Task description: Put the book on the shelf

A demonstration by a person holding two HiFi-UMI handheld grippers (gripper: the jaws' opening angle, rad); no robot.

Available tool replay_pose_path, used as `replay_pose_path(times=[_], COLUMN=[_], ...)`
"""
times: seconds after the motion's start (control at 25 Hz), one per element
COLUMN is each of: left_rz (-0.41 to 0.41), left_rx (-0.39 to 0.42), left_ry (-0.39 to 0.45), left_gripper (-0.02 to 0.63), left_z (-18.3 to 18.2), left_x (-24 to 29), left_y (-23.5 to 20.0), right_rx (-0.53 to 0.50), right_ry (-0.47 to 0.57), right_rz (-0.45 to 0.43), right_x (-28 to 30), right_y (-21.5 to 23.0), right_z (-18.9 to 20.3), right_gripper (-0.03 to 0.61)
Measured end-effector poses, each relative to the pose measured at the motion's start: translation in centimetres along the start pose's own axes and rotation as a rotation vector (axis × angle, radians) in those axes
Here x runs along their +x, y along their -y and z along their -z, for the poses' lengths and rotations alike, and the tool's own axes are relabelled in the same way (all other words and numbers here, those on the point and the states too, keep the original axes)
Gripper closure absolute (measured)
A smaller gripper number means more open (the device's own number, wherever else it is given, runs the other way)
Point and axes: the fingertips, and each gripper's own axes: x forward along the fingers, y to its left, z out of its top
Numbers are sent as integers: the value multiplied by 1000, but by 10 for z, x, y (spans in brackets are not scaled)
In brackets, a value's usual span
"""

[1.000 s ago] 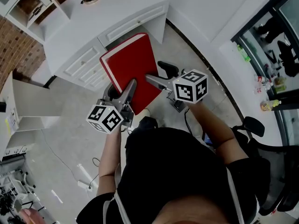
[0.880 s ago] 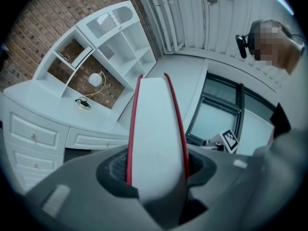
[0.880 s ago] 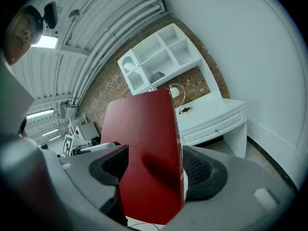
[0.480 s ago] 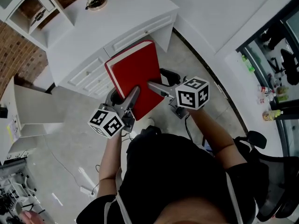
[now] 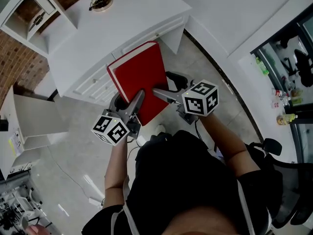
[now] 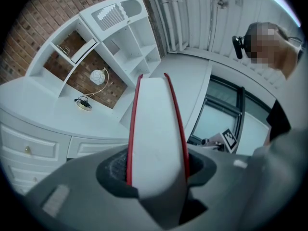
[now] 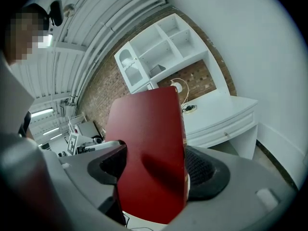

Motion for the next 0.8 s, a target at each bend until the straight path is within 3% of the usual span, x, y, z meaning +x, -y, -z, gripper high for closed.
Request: replay_pose_path(times=[0.28, 0.8], left_rz=[13, 17], left_rx=[-34, -6], left_ry=[-15, 13], left_gripper=[385, 385], left_z=[6, -6], left_x=[11, 76], left_y=[-17, -6], right_rx=[55, 4], right_ry=[-10, 33], right_rz=[21, -5], right_x=[11, 2], right_y=[13, 75], right_z=[7, -46], right_gripper=[206, 196])
